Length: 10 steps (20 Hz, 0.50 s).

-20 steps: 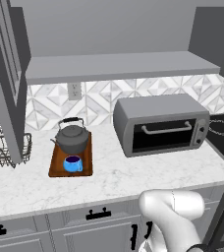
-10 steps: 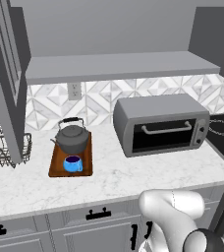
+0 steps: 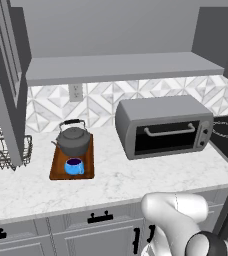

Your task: Pick the kettle from the counter and place it on the tray. Then pick the mug from the cabinet and place it on the tray. Then close the cabinet doors.

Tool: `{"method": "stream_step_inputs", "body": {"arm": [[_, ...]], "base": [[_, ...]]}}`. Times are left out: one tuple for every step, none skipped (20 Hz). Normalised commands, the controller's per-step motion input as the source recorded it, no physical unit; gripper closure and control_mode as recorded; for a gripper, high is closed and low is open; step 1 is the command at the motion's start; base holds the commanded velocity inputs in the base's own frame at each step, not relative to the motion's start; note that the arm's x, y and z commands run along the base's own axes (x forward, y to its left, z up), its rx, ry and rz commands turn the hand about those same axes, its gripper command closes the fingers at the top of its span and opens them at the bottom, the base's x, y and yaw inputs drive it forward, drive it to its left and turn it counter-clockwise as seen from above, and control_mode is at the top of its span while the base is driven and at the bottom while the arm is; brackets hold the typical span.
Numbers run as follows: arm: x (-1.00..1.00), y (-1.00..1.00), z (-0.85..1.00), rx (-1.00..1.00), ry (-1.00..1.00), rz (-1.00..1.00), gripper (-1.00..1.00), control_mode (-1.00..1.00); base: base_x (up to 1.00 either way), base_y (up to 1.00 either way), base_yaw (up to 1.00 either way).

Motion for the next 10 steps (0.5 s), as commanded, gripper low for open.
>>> {"method": "stream_step_inputs", "body": {"arm": [[0.32, 0.5, 0.0, 0.0, 0.0, 0.2, -1.0, -1.0], [0.38, 0.51, 0.0, 0.0, 0.0, 0.21, -1.0, -1.0], [0.38, 0.57, 0.0, 0.0, 0.01, 0.21, -1.0, -1.0], [0.39, 0.57, 0.0, 0.0, 0.01, 0.22, -1.0, -1.0], [0.38, 0.58, 0.0, -0.02, 0.03, 0.22, -1.0, -1.0], [0.4, 0.6, -0.03, -0.04, 0.04, 0.21, -1.0, -1.0], [0.41, 0.62, -0.07, -0.05, 0.07, 0.21, -1.0, -1.0], [0.44, 0.63, -0.07, -0.05, 0.09, 0.22, -1.0, -1.0], [0.45, 0.62, -0.07, -0.05, 0.09, 0.22, -1.0, -1.0], [0.35, 0.64, -0.05, -0.04, 0.03, 0.22, -1.0, -1.0]], "base": [[0.0, 0.0, 0.0], [0.0, 0.0, 0.0], [0.0, 0.0, 0.0], [0.0, 0.0, 0.0], [0.0, 0.0, 0.0], [0.0, 0.0, 0.0], [0.0, 0.0, 0.0], [0.0, 0.0, 0.0], [0.0, 0.0, 0.0], [0.0, 0.0, 0.0]]}}
